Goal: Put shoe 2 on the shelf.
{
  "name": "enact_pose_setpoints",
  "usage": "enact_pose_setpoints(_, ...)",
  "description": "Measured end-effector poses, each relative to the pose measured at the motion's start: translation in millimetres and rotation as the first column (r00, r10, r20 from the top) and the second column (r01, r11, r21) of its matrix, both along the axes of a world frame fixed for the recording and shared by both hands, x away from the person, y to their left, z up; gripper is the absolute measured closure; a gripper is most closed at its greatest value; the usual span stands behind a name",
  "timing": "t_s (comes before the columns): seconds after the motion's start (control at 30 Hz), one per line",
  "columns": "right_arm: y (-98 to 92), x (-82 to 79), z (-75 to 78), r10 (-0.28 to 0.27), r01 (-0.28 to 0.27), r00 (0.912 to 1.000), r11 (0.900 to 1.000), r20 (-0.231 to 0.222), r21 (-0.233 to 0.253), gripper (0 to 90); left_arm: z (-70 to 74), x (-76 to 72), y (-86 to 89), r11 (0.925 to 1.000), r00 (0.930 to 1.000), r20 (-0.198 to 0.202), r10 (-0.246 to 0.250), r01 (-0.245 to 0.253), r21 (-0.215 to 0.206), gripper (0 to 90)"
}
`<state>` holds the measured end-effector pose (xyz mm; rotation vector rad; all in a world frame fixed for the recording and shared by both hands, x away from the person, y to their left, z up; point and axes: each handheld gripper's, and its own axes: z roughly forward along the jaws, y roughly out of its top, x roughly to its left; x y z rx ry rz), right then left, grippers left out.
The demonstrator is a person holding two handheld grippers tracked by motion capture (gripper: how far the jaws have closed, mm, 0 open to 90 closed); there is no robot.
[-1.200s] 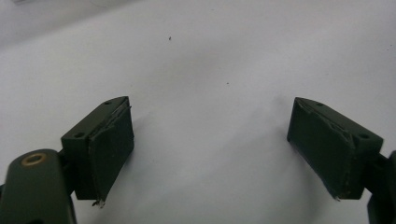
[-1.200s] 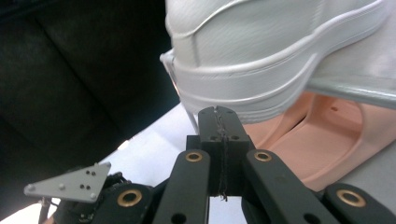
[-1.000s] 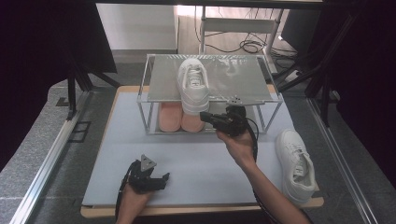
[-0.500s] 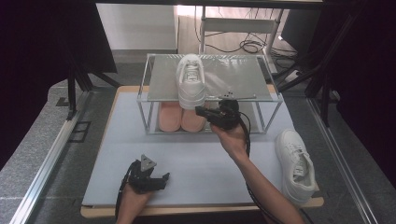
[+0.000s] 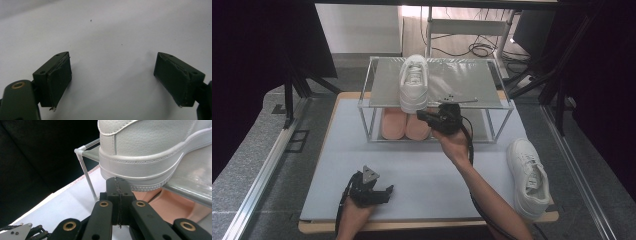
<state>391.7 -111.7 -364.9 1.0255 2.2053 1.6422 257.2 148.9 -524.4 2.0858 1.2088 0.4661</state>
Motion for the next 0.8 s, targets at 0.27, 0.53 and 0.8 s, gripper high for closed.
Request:
enact_pose_setpoints(0.27, 1.6, -1.0, 1.0, -0.017, 0.018, 0.9994, 0.999, 0.03, -0.033, 90.0, 0.0, 0.0, 0.0, 1.0, 1.0, 0.0, 0.0, 0.0, 0.0, 14.8)
enact_pose_setpoints(0.53, -19.3, 7.5, 0.9, -0.08, 0.08, 0.9967, 0.996, 0.013, -0.028, 90.0, 0.0, 0.1, 0.1, 1.0, 1.0, 0.0, -0.001, 0.001, 0.0, 14.8)
enact_pose_setpoints(0.8, 5.8, 9.7, -0.1, -0.041, 0.042, 0.999, 0.999, 0.017, -0.034, 90.0, 0.0, 0.0, 0.0, 1.0, 1.0, 0.0, 0.0, 0.0, -0.001, 14.8)
